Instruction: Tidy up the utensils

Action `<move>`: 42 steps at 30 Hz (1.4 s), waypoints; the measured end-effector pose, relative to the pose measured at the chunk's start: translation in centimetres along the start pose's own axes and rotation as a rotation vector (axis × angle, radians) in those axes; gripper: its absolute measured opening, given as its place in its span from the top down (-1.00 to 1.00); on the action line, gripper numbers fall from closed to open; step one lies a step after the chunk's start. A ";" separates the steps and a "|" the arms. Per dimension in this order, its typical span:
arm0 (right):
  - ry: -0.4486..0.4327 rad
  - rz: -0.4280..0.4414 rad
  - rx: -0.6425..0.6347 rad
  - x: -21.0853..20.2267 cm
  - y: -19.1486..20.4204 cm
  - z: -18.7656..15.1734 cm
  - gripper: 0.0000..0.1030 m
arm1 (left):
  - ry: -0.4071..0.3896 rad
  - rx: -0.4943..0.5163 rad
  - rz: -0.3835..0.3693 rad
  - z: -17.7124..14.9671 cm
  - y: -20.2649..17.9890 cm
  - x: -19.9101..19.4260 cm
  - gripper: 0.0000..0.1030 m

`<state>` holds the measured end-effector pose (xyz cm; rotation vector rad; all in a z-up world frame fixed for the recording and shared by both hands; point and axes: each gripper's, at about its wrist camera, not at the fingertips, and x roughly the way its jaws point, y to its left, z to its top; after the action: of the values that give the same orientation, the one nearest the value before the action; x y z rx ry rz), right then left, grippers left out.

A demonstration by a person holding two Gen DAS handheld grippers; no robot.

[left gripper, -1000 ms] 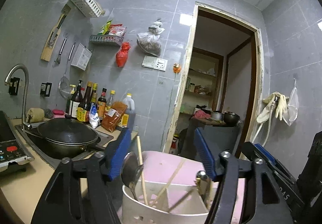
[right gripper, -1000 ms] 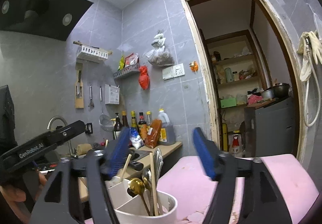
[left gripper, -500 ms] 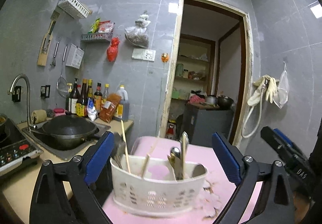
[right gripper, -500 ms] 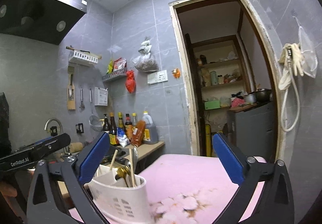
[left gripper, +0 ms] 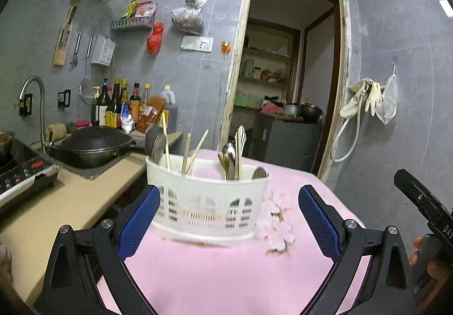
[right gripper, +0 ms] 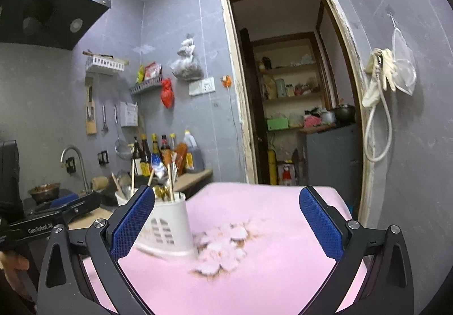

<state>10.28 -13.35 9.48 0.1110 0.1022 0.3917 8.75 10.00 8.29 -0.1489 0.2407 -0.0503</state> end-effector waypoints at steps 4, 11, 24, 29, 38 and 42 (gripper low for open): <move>0.021 -0.044 -0.029 -1.4 0.0 -1.3 -1.00 | 0.003 0.014 0.023 -1.3 -0.3 -0.5 -0.86; 0.042 -0.121 -0.091 -2.6 0.6 -3.3 -1.00 | 0.014 0.036 0.041 -2.8 -0.8 -0.9 -0.86; 0.071 -0.141 -0.076 -2.5 0.0 -3.8 -1.00 | 0.022 0.064 0.032 -3.8 -1.2 -0.8 -0.86; 0.074 -0.142 -0.072 -2.4 -0.2 -3.7 -1.00 | 0.021 0.058 0.031 -3.8 -0.9 -0.8 -0.86; 0.074 -0.143 -0.073 -2.3 -0.2 -3.7 -1.00 | 0.020 0.060 0.033 -3.8 -0.8 -0.8 -0.86; 0.073 -0.142 -0.074 -2.3 -0.2 -3.7 -1.00 | 0.020 0.059 0.032 -3.8 -0.8 -0.8 -0.86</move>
<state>7.78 -14.09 6.00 0.0159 0.1668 0.2572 7.00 8.74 4.94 -0.0860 0.2614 -0.0272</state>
